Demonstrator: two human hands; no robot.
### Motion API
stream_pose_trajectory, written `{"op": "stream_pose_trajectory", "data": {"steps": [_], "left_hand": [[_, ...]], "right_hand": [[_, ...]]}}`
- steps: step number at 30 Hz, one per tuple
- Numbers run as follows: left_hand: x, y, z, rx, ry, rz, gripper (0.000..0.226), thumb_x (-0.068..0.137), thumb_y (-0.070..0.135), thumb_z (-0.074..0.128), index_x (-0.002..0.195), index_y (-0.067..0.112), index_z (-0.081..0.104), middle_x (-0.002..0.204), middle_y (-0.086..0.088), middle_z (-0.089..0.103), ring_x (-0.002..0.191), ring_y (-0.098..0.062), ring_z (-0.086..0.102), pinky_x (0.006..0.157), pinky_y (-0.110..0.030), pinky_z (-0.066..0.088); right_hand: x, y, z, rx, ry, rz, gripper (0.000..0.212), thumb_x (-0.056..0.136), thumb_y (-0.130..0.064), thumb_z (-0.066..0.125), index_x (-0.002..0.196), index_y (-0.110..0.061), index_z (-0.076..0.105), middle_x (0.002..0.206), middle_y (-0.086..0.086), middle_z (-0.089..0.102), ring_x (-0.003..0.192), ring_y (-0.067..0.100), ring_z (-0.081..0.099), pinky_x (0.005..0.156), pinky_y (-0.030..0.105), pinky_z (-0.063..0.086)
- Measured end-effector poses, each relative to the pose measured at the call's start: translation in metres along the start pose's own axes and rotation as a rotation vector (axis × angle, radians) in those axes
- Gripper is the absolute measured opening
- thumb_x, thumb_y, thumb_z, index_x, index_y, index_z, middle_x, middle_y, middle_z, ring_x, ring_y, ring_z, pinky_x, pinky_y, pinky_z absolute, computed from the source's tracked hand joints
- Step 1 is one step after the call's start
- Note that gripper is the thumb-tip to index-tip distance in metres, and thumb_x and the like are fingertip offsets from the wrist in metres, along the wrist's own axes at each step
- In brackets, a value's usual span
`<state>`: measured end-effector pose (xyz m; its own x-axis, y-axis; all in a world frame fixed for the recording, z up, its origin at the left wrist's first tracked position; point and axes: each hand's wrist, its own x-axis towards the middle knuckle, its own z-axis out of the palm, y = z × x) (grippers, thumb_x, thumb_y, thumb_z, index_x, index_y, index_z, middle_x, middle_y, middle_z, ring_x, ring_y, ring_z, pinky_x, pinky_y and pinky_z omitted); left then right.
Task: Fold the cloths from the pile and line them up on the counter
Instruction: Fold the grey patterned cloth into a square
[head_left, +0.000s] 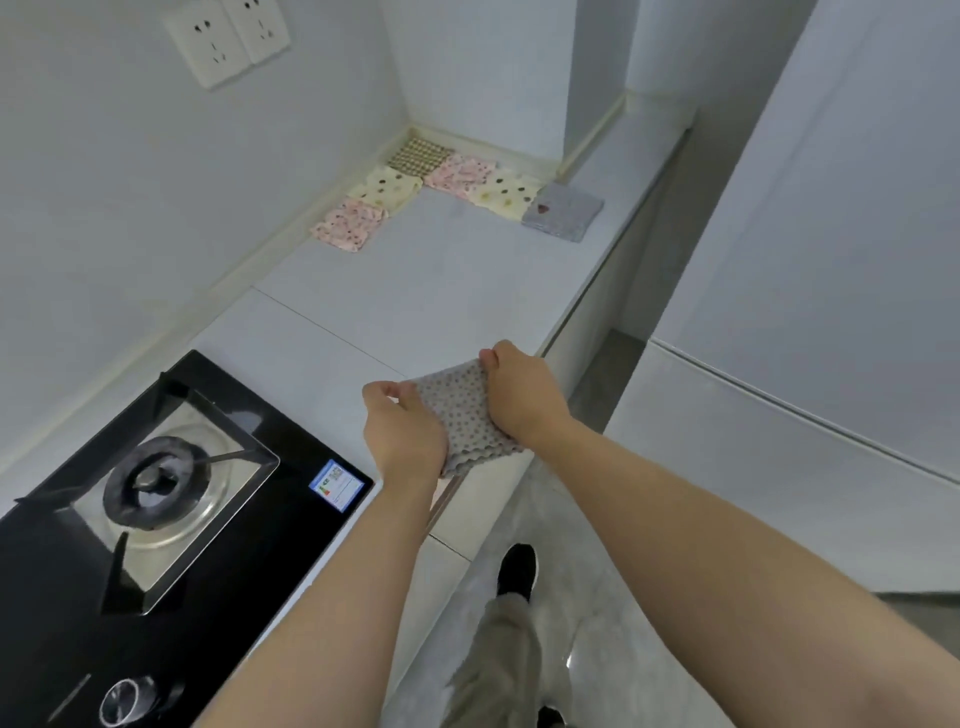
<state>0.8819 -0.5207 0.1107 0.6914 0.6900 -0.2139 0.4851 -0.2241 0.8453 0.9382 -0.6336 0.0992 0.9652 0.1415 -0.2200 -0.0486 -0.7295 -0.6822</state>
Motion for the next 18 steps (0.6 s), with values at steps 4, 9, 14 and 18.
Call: {"op": "stream_pose_trajectory", "data": {"steps": [4, 9, 14, 18], "left_hand": [[0.063, -0.014, 0.042, 0.011, 0.001, -0.047, 0.015, 0.106, 0.028, 0.037, 0.106, 0.014, 0.044, 0.073, -0.002, 0.055, 0.063, -0.018, 0.054, 0.056, -0.033, 0.045], [0.145, -0.014, 0.08, 0.064, 0.017, -0.164, 0.015, 0.106, 0.03, 0.032, 0.105, 0.017, 0.041, 0.077, -0.004, 0.057, 0.069, -0.022, 0.056, 0.057, -0.036, 0.047], [0.211, 0.0, 0.085, 0.073, 0.135, -0.234, 0.019, 0.105, 0.037, 0.032, 0.106, 0.02, 0.04, 0.079, 0.003, 0.055, 0.075, -0.023, 0.057, 0.063, -0.037, 0.047], [0.243, -0.003, 0.08, 0.188, 0.164, -0.259, 0.026, 0.104, 0.039, 0.038, 0.115, 0.016, 0.043, 0.092, 0.005, 0.058, 0.087, -0.025, 0.059, 0.069, -0.033, 0.039]], "right_hand": [[0.072, 0.009, 0.023, -0.04, -0.065, -0.001, 0.027, 0.109, -0.03, 0.026, 0.107, -0.013, 0.047, 0.086, 0.007, 0.054, 0.079, 0.027, 0.056, 0.066, 0.032, 0.04], [0.164, 0.003, 0.053, -0.107, -0.125, -0.007, 0.029, 0.109, -0.034, 0.023, 0.1, -0.016, 0.043, 0.08, 0.003, 0.052, 0.078, 0.027, 0.057, 0.069, 0.037, 0.045], [0.238, -0.03, 0.072, -0.17, -0.106, -0.118, 0.041, 0.108, -0.041, 0.022, 0.109, -0.013, 0.051, 0.084, 0.008, 0.058, 0.078, 0.03, 0.057, 0.068, 0.04, 0.047], [0.272, -0.04, 0.081, -0.348, -0.09, -0.138, 0.043, 0.107, -0.043, 0.022, 0.117, -0.011, 0.048, 0.092, 0.011, 0.059, 0.081, 0.032, 0.054, 0.068, 0.038, 0.038]]}}
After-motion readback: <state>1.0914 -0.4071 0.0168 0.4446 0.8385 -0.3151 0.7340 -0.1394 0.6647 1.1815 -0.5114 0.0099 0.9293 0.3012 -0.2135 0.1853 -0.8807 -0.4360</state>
